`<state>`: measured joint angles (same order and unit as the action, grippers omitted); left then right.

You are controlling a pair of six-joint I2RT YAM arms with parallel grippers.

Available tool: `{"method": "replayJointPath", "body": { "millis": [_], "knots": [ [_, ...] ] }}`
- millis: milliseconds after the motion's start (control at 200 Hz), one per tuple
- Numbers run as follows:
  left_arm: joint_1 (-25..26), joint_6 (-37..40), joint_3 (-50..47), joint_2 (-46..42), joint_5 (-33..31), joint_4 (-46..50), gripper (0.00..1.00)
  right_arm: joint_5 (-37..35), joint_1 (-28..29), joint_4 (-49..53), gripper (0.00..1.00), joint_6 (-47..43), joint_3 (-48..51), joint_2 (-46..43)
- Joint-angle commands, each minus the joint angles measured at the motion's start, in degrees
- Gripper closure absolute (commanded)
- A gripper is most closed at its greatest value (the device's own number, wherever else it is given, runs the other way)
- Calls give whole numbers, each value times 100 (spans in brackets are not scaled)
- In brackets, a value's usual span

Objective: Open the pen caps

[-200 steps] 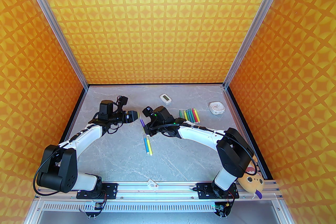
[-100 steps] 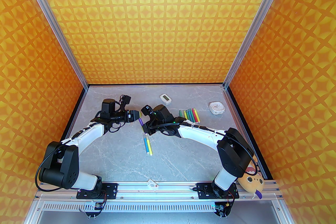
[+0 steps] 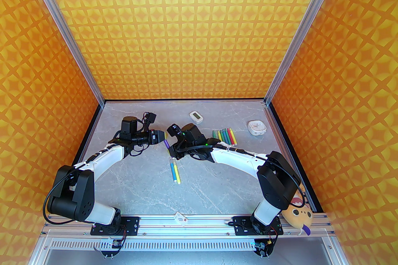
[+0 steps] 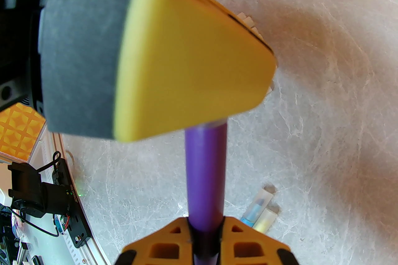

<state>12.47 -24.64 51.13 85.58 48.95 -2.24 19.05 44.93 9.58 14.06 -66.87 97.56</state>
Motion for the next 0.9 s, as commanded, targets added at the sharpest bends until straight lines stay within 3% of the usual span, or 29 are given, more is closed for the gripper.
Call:
{"method": "replayJointPath", "body": {
  "millis": [0, 155, 295, 645, 895],
  "knots": [
    [27, -6, 156, 124, 48, -105, 85, -137, 6, -156, 100, -97, -46, -60],
    [29, -129, 177, 126, 86, -153, 92, -290, 5, -304, 78, -75, 25, -62],
    [28, -278, 190, 125, 137, -239, 96, -224, 7, -654, 71, -23, 151, -71],
    [27, -626, 202, 117, 333, -504, 98, -143, 3, -1053, 70, 80, 208, 60],
    [34, -726, 230, 152, 366, -602, 98, -135, 7, -1058, 76, 73, 227, 77]
  ]
}}
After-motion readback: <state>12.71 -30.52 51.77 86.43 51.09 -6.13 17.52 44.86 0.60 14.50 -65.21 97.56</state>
